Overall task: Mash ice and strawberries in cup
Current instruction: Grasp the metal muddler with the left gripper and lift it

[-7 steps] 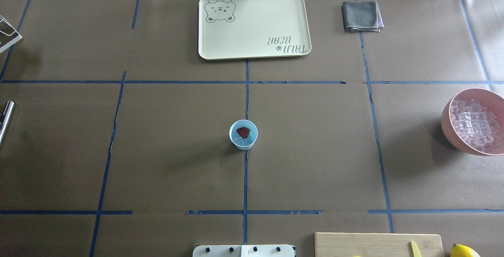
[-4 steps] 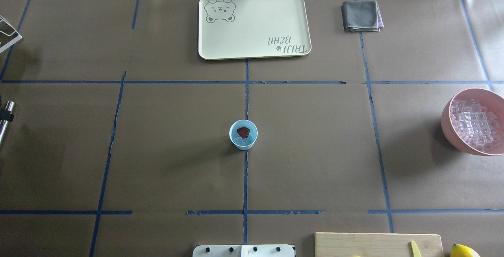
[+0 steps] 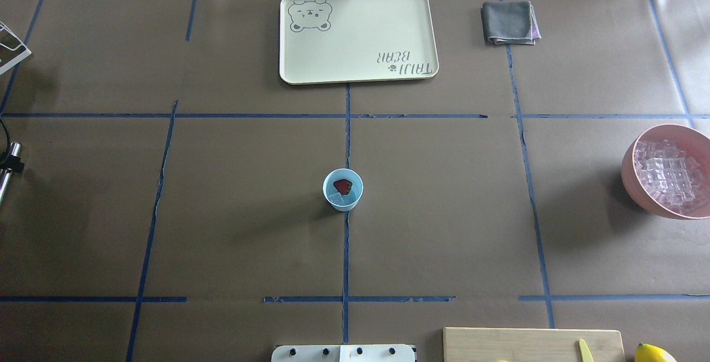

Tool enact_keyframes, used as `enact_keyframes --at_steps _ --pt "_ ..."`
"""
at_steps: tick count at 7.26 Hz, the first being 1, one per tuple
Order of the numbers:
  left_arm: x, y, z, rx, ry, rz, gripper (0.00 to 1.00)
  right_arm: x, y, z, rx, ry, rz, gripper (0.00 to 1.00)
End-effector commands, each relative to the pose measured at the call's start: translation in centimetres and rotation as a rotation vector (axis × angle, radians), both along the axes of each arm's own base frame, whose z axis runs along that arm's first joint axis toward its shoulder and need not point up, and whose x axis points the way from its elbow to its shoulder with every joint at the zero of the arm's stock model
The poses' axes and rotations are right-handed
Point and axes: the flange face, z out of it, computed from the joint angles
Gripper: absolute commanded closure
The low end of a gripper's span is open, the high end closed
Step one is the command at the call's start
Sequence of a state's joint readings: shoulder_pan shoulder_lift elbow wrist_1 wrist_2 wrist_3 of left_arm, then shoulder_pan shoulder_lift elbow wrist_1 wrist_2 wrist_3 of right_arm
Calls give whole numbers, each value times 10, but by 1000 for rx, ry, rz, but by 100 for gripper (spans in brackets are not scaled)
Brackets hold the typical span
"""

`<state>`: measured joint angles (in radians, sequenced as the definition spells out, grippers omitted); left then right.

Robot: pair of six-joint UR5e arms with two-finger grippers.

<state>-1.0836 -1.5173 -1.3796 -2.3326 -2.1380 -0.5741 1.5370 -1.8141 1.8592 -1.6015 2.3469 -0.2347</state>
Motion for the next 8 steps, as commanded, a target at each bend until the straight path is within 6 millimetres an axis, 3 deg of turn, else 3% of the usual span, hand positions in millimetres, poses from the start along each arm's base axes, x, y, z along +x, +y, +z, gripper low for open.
enact_keyframes --at_steps 1,3,4,6,8 --pt "2 -3 -2 4 2 1 83 0 1 1 -1 0 0 0" --pt "3 -3 -6 6 13 5 99 0 2 0 -1 0 0 0" --pt "4 -5 -11 12 19 4 100 0 2 0 -1 0 0 0" --pt "10 -20 -78 141 68 8 100 0 2 0 -1 0 0 0" --pt "24 -50 -169 422 142 84 100 0 1 -1 1 0 0 0"
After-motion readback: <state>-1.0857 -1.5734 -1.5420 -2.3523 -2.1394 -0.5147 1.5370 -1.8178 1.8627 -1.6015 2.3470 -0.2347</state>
